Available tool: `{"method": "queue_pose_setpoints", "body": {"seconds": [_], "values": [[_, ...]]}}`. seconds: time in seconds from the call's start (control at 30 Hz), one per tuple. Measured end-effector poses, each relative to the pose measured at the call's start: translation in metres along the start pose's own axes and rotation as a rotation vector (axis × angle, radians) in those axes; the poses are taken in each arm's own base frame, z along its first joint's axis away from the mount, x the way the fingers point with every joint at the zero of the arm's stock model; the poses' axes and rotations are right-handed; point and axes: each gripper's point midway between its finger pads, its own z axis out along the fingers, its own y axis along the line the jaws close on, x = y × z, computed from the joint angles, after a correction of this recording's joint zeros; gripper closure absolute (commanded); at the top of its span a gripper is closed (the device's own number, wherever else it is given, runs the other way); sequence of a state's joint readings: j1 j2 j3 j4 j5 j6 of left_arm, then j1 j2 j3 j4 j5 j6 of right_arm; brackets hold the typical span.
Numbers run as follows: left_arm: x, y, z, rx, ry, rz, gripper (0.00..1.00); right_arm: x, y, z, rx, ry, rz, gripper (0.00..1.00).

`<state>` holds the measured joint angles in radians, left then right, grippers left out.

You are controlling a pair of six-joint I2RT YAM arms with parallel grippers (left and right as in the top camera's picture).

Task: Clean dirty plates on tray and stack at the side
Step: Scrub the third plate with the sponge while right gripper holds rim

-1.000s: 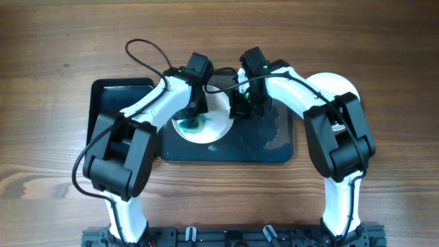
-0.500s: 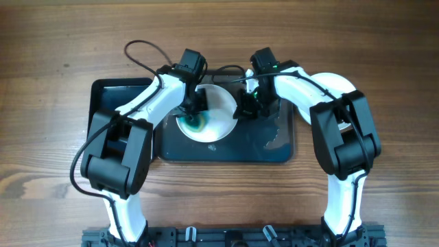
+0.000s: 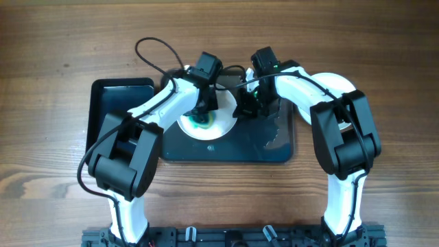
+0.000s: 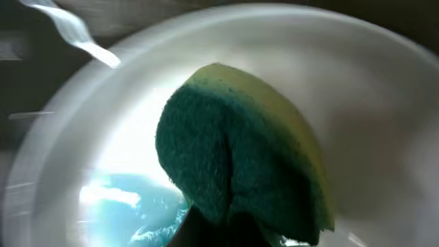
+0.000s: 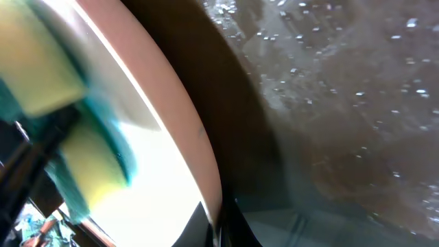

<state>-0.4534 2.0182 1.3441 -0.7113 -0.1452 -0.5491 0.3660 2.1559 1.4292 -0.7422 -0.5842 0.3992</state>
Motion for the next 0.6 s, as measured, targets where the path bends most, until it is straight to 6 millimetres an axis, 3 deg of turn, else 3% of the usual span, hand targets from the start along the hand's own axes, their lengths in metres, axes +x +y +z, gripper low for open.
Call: {"method": "queue_pose_setpoints", "body": {"seconds": [0.1, 0.23, 0.33, 0.47, 0.6], "values": [[0.0, 0.022, -0.001, -0.105, -0.014, -0.055, 0.96, 0.001, 0.002, 0.001, -0.001, 0.002, -0.007, 0.96], [0.005, 0.023, -0.001, -0.105, 0.009, -0.084, 0.96, 0.002, 0.004, 0.003, -0.002, 0.005, -0.011, 0.95], [0.008, 0.006, 0.0, 0.027, 0.068, -0.02, 0.96, 0.004, 0.002, 0.002, 0.002, 0.012, -0.004, 0.95], [0.018, -0.041, -0.007, 0.317, 0.147, 0.109, 0.96, 0.003, -0.001, 0.0, 0.002, 0.011, 0.006, 0.96], [0.032, -0.077, -0.013, 0.494, 0.184, 0.185, 0.96, 0.003, -0.001, 0.0, 0.002, 0.011, 0.007, 0.96]]}}
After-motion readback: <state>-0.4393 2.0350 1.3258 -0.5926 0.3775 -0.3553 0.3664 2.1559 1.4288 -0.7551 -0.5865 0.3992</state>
